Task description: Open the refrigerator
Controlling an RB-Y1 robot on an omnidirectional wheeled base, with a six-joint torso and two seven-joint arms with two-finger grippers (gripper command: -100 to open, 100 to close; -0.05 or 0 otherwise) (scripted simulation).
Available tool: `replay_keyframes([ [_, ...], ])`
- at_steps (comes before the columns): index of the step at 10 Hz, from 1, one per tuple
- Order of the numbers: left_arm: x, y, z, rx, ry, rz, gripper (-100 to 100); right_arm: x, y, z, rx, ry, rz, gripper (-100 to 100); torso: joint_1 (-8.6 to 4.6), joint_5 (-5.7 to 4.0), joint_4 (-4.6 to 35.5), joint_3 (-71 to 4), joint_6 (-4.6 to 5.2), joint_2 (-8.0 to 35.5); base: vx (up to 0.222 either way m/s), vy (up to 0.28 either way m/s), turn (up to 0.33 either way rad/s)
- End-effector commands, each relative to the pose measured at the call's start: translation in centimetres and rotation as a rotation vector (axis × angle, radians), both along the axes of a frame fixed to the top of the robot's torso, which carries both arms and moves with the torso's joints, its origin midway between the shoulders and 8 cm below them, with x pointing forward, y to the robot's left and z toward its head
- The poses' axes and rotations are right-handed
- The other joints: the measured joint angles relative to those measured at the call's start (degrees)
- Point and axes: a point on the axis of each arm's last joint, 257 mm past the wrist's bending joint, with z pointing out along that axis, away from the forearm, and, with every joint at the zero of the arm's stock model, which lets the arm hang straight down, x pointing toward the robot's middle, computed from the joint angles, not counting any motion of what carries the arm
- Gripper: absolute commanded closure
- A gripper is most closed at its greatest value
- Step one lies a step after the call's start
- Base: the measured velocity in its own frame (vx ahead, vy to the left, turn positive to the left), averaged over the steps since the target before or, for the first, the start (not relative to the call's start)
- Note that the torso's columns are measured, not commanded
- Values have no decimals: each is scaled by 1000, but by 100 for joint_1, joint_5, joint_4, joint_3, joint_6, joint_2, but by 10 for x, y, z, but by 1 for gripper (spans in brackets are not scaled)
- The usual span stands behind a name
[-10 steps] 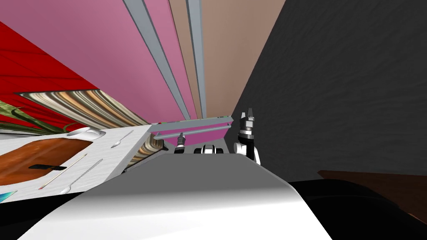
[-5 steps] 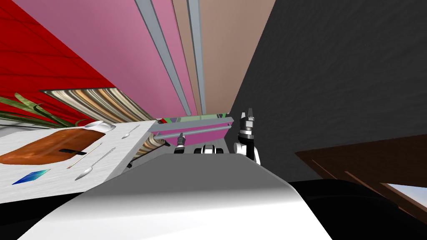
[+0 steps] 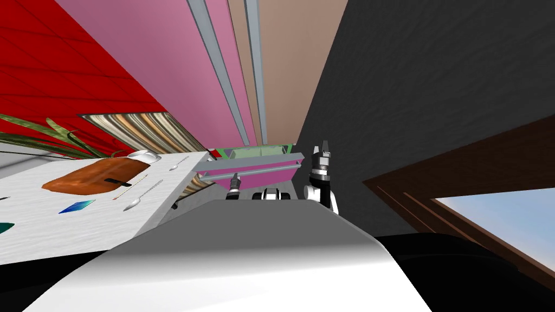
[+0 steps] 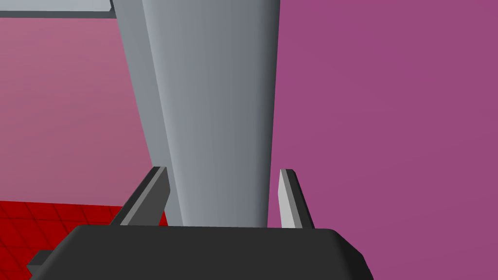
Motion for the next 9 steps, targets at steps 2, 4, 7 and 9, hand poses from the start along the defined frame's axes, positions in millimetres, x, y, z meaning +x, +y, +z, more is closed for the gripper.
replay_keyframes([
  [2, -2, 1, 0, 1, 1, -6, 100, 0, 0, 0, 0, 0, 0, 0, 11, -4, 3, -19, 6, -36, -118, -31, 15],
  [4, 30, 12, 10, -2, 8, -12, -100, 0, 0, 0, 0, 0, 0, 0, 10, 6, -10, -15, 4, -26, -123, -42, 31],
  [7, 42, 15, 14, -3, 9, -15, -100, 0, 0, 0, 0, 0, 0, 0, 22, 15, -16, -22, 6, -40, -62, -35, 9],
  [9, 63, 22, 25, -4, 9, -19, -100, 0, 0, 0, 0, 0, 0, 0, 12, 3, -4, -17, 6, -27, -51, -16, 13],
])
